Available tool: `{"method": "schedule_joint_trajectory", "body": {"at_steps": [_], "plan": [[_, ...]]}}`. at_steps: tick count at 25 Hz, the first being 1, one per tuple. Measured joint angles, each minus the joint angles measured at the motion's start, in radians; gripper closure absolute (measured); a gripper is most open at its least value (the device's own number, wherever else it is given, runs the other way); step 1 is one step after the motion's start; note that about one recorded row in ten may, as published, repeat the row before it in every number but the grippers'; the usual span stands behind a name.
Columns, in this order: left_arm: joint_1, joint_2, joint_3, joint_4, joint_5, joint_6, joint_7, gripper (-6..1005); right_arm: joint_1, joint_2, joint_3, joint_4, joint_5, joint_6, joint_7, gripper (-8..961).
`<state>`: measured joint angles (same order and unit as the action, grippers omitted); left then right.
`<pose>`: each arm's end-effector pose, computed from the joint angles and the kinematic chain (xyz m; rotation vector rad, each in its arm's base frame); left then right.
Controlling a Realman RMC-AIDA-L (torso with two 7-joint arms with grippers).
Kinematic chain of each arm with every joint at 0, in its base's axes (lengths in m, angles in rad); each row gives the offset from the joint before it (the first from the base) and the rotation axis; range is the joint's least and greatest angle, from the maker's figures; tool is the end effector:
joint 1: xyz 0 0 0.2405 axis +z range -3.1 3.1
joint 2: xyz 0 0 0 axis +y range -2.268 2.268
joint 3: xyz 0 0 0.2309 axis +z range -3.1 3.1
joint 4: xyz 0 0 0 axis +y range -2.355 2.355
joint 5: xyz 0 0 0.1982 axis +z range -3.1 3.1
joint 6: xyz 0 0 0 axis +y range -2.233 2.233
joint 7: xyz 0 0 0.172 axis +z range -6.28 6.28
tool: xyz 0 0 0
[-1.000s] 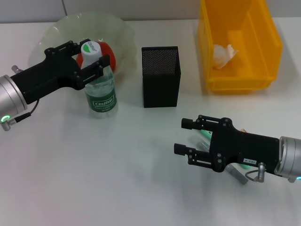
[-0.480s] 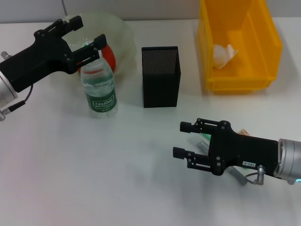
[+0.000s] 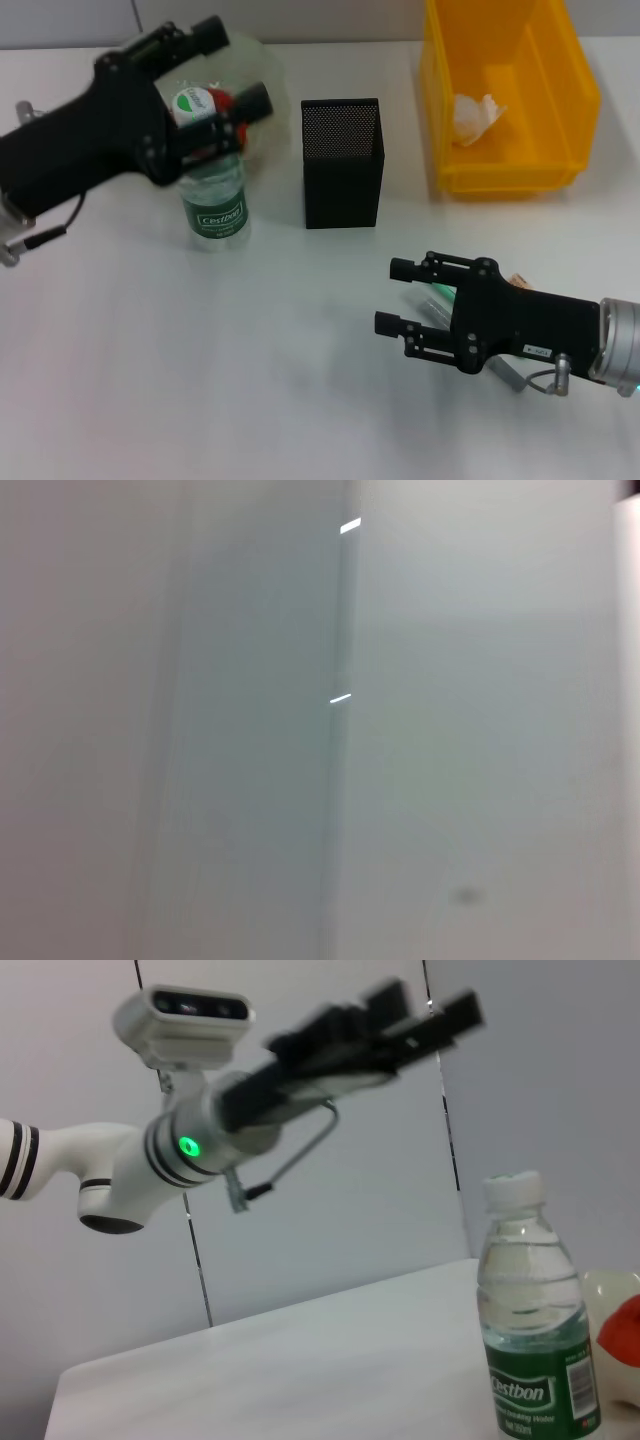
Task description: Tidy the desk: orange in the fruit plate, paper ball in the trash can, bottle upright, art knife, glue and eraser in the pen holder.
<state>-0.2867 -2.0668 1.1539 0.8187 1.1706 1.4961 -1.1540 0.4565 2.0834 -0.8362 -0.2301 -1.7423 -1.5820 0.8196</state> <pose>-0.1765 0.3091 0.0293 -2.3761 -0.2548 -1.1934 0.2294 0.2526 -0.0699 -2.7077 0.4033 0.9776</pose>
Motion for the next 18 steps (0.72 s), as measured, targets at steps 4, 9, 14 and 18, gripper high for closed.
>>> {"method": "schedule_joint_trajectory", "body": {"at_steps": [4, 9, 14, 18], "plan": [[-0.004, 0.007, 0.006, 0.000, 0.090, 0.208, -0.034, 213, -0.017, 0.000, 0.000, -0.012, 0.000, -0.009, 0.000, 302], [-0.027, 0.004, 0.001, -0.032, 0.260, 0.215, -0.071, 227, -0.043, -0.004, 0.033, -0.047, 0.002, -0.054, 0.035, 302], [-0.068, 0.002, 0.007, -0.111, 0.338, 0.198, -0.067, 241, -0.091, -0.005, 0.063, -0.200, -0.001, -0.109, 0.186, 302], [-0.108, -0.001, 0.009, -0.167, 0.404, 0.176, -0.065, 252, -0.116, -0.007, 0.075, -0.465, -0.059, -0.159, 0.517, 303]]}}
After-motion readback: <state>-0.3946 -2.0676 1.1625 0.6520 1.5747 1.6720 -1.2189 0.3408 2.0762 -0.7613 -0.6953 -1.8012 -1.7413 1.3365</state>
